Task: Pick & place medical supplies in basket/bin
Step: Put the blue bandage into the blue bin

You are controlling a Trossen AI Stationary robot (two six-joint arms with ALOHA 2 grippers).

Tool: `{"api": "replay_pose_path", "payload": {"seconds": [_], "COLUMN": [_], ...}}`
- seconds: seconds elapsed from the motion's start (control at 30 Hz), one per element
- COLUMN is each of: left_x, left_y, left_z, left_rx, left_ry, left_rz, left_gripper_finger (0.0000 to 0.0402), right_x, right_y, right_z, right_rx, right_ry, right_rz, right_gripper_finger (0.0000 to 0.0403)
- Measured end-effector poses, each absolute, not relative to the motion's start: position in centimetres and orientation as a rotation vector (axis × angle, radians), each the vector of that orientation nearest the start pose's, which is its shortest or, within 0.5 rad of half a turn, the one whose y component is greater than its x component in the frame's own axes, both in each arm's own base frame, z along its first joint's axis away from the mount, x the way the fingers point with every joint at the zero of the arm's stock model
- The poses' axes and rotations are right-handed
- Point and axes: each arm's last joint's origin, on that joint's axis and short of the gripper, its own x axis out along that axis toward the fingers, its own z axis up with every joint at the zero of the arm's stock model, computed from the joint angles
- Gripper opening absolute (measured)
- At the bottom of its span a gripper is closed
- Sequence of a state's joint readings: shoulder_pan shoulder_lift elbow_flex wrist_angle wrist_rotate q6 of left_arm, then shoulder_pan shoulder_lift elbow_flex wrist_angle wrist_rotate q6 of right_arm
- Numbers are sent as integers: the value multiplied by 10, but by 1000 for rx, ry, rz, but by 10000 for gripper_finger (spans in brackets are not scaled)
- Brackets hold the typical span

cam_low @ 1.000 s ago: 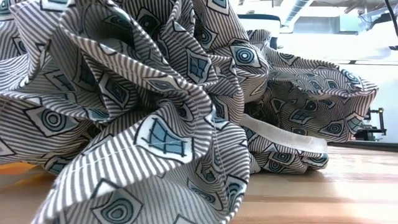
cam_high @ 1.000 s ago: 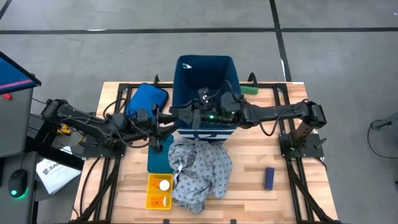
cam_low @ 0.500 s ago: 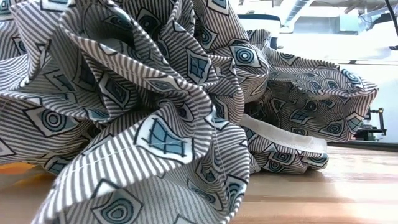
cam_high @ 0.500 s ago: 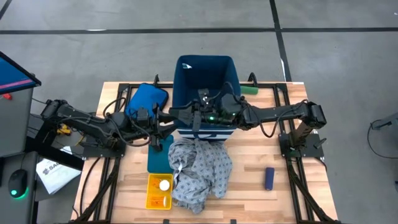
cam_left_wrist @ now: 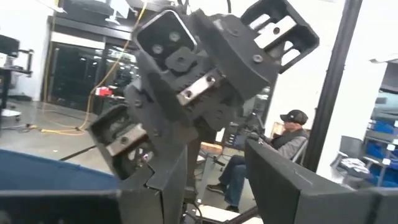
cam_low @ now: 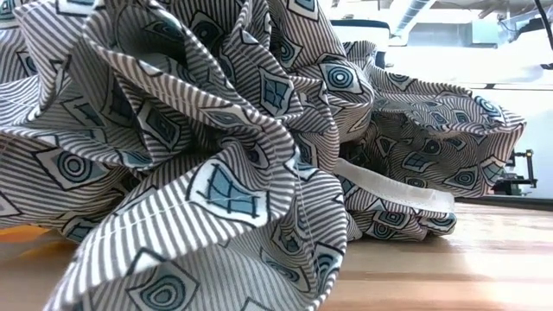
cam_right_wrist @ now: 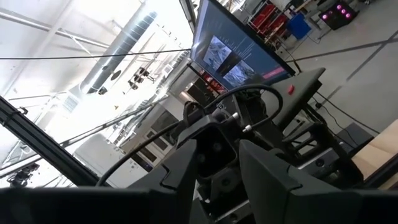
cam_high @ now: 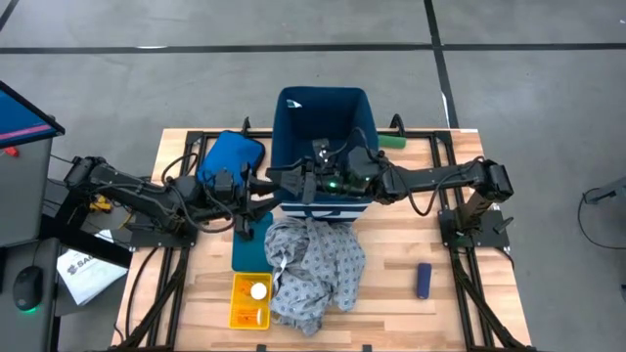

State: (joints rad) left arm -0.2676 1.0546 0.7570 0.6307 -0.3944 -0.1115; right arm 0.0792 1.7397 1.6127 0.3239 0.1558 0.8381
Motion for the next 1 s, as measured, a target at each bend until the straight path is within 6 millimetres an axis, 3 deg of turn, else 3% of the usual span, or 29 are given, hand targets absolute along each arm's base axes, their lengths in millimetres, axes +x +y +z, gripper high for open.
{"api": "replay_pose_path", "payload": {"seconds": [0.6,0.8,1.0], "left_x": [239,239,229], "left_y": [-43,-42,-45], "left_z": [345,346,348], "left_rx": [-233,-239,-228], "left_ry": [-352,-355,-312], "left_rz": [-27,-3,-34], "left_gripper_finger": [152,149,147], "right_x": [408,408,389], "right_y": [33,36,34], "right_z": [411,411,422], "right_rx": [888,818,750], "right_ry": [-206,-198,-102], "right_rz": [24,36,24], "right_gripper_finger": [118,118,118]}}
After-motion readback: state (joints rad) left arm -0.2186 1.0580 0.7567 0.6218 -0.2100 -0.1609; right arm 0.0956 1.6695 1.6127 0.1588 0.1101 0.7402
